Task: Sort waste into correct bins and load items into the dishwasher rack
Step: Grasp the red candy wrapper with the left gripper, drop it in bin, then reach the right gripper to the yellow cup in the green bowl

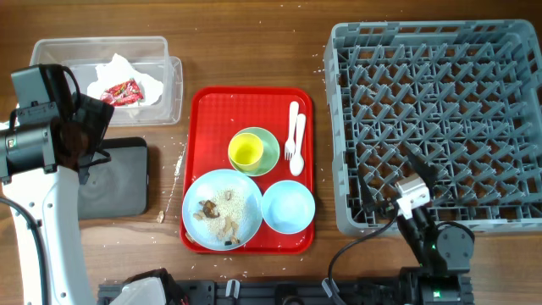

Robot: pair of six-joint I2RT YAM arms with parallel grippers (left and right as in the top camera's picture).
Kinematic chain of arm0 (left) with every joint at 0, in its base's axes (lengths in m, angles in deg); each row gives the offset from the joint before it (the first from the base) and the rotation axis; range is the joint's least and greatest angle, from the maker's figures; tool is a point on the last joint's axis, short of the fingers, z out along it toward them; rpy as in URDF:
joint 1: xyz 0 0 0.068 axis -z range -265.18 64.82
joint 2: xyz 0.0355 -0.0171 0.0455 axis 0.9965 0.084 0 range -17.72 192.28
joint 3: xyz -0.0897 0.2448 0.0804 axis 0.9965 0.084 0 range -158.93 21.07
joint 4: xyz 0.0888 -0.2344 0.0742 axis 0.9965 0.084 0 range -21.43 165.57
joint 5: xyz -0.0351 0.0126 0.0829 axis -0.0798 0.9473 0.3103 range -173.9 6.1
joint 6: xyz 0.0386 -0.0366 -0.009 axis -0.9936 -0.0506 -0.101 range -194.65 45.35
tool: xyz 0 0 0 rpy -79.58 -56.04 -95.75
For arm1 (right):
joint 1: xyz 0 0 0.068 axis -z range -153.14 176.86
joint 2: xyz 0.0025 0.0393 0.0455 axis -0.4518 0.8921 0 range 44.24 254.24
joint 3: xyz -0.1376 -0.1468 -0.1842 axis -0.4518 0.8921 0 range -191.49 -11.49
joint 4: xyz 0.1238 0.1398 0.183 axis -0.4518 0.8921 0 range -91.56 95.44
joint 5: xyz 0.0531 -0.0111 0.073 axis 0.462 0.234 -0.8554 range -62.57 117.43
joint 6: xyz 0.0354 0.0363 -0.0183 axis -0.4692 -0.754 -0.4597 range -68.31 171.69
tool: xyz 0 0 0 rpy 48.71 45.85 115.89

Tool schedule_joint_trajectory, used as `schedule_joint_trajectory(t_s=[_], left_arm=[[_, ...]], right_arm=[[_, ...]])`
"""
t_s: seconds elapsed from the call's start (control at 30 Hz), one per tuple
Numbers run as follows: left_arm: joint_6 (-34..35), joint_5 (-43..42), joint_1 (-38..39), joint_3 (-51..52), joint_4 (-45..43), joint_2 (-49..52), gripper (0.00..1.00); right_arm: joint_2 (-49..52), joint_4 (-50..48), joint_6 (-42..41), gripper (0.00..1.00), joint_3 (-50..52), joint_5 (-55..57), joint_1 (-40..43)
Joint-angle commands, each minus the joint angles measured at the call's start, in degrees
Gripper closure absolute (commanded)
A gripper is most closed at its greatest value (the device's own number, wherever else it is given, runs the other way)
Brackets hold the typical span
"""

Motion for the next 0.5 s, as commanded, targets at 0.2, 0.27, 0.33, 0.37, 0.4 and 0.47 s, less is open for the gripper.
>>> schedule_joint_trajectory(t_s=[0.2, 0.27, 0.33, 0.37, 0.4, 0.47], left_arm=[[0.50, 0.94, -0.15, 0.24, 0.02, -0.33, 0.00], [0.50, 0.96, -0.15, 0.26, 0.02, -0.33, 0.00], [0.50, 0.96, -0.15, 0.26, 0.02, -0.33, 0.01], [0.50, 0.96, -0.15, 0.24, 0.02, -0.33, 0.00], [0.50, 0.96, -0.15, 0.26, 0.02, -0.33, 0.00], [0.50, 0.96, -0.15, 0.24, 0.02, -0.33, 0.00]], right_arm=[[-0.17, -44.39, -25.92, 0.00, 0.02, -38.77, -0.11], [-0.13, -43.47, -32.72, 0.00, 0.02, -30.53, -0.11], [1.11, -41.13, -34.21, 0.00, -1.38, -24.59, -0.11], [3.34, -37.57, -33.83, 0.00, -4.02, -23.15, -0.11], [6.86, -33.03, -31.95, 0.00, -7.58, -22.95, -0.11], [17.16, -23.71, -27.19, 0.00, -17.09, -26.84, -0.11]])
